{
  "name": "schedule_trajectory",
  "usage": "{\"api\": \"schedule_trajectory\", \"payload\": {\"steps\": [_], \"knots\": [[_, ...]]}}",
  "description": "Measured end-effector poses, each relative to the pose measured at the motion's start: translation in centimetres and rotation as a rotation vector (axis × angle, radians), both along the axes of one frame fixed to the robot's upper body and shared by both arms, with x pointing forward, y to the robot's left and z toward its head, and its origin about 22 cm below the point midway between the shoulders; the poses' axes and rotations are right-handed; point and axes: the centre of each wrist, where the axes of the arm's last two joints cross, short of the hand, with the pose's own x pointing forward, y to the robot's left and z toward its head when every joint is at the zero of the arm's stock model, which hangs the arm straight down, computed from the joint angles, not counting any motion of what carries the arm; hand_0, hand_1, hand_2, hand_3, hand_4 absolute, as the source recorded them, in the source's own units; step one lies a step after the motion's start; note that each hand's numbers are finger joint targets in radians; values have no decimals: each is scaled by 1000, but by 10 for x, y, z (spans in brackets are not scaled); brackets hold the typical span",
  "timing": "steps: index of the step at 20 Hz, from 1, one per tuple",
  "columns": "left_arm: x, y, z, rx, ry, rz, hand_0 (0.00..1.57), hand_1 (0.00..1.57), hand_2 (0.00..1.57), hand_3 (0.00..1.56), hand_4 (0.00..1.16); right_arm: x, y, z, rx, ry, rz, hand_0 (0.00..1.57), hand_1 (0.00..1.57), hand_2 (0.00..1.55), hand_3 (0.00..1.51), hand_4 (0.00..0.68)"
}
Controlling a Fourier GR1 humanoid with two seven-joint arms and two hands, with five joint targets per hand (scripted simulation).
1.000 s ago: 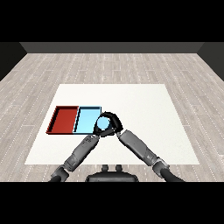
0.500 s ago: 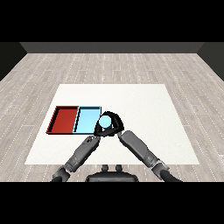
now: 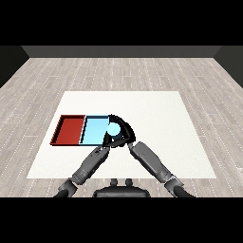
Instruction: Pick the blue can and put it in the blue box
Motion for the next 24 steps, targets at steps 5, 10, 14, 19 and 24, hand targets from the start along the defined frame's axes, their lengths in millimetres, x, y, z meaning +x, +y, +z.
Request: {"api": "schedule_trajectory", "payload": {"steps": [5,10,14,19,24], "knots": [[6,3,-3,19,2,7,1571,1571,1571,1504,1134,2,-8,1,15,16,-8,0,0,0,0,0],[7,9,-2,38,-4,13,1571,1571,1571,1503,1133,3,-21,6,36,19,-9,0,0,0,0,0],[3,10,-6,55,-9,33,1571,1571,1571,1503,1128,-8,-41,12,58,13,-21,0,0,0,0,0],[2,20,-8,69,-7,48,1571,1571,1571,1493,1126,-18,-69,17,100,-9,-67,0,0,0,0,0],[13,31,-4,109,-9,71,1571,1571,1571,1492,1131,-37,-107,25,160,-40,-146,0,0,0,0,0]]}}
